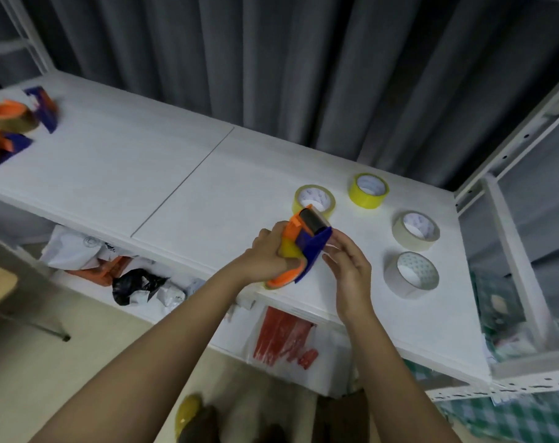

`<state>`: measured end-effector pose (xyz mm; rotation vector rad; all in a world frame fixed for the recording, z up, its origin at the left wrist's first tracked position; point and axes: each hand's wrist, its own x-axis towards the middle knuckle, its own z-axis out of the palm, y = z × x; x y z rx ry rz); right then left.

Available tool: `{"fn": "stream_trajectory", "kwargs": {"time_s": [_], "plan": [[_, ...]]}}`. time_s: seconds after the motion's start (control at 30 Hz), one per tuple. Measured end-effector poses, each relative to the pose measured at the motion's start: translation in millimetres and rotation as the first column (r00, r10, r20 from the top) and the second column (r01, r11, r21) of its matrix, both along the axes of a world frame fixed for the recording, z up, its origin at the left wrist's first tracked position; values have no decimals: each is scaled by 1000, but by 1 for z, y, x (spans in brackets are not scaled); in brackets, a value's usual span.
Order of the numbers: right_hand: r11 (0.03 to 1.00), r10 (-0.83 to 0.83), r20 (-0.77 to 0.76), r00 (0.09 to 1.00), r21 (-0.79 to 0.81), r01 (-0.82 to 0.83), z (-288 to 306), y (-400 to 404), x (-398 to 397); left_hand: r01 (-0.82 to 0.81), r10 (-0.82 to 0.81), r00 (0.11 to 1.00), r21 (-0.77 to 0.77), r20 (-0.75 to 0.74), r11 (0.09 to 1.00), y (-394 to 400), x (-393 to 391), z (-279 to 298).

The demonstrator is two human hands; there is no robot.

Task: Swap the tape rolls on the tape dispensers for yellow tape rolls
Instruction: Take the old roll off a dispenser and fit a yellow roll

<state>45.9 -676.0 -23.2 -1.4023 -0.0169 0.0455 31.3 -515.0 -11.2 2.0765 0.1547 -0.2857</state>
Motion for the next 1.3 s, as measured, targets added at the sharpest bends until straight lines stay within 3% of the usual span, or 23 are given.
{"fn": "stream_trajectory", "kwargs": {"time_s": [0.23,0.33,0.47,0.6,0.7,0.87,0.97,1.07,1.3], "plan": [[954,218,-172,961,243,-173,14,72,-3,-144,180,971,-218,155,965,79,-22,13],[946,320,-186,929,104,-306,18,120,-5,-234,292,934,-265,207,935,120,-29,24],[856,503,-159,850,-48,-515,22,190,-16,-298,380,902,-341,205,892,178,-42,40],[803,585,-126,801,-46,-594,24,252,-25,-352,439,881,-377,175,857,237,-56,52],[748,643,-94,760,-132,-650,30,290,-28,-418,505,858,-440,97,795,273,-62,54],[734,655,-69,753,-182,-655,30,346,-24,-467,556,831,-526,13,710,318,-67,53],[754,623,-128,772,-166,-636,29,378,-17,-495,599,800,-525,35,692,343,-63,53],[762,618,-238,749,-52,-645,28,408,-6,-529,645,761,-504,76,683,371,-59,51],[667,652,-439,618,-55,-743,23,481,27,-598,640,738,-232,215,767,453,-45,44]]}}
